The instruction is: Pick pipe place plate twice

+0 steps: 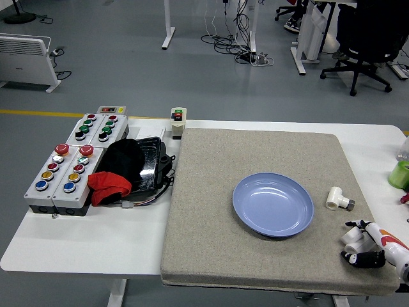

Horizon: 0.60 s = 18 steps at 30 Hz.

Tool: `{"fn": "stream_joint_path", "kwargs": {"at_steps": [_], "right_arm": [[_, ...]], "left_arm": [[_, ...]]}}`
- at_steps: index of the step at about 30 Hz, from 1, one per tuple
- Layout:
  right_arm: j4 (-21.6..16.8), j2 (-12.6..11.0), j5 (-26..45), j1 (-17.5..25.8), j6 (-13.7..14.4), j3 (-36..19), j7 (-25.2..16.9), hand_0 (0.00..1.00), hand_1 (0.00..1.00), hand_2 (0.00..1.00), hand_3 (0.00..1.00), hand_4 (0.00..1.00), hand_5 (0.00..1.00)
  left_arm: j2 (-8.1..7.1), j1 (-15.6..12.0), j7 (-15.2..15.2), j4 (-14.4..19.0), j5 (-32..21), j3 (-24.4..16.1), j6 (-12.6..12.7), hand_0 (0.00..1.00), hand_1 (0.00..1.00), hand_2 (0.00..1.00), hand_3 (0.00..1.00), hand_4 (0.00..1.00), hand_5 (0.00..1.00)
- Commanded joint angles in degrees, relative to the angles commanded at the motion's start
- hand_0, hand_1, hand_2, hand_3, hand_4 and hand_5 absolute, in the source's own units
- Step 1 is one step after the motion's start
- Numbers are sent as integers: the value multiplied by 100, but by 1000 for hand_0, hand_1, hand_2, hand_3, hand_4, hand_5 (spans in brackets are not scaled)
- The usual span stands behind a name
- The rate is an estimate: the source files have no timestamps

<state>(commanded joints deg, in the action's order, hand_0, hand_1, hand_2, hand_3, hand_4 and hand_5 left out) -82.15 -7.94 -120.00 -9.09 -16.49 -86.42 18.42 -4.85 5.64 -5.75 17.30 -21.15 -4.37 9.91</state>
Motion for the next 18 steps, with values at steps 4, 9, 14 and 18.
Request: {"fn": "stream_joint_path", "kwargs": {"at_steps": [4,9,14,18], "right_arm": [[-22,1,-38,-11,238,20,-91,433,528,563,689,578,99],[-67,11,-30,-53,584,59,-244,249,396,507,576,448,18],[-138,15,13,-228,943,236,-346,221,367,495,559,429,18],[-74,69,82,-600,1152,640,-397,228,370,494,559,428,16]], "left_arm": [[0,2,2,-1,-6,6,-2,698,685,714,653,314,998],[2,2,4,-2,-8,6,-2,698,685,713,653,313,998],[1,1,1,1,-9,-8,-3,699,685,713,653,313,998],[0,-4,2,5,-16,-14,-4,698,684,713,652,313,998]]}}
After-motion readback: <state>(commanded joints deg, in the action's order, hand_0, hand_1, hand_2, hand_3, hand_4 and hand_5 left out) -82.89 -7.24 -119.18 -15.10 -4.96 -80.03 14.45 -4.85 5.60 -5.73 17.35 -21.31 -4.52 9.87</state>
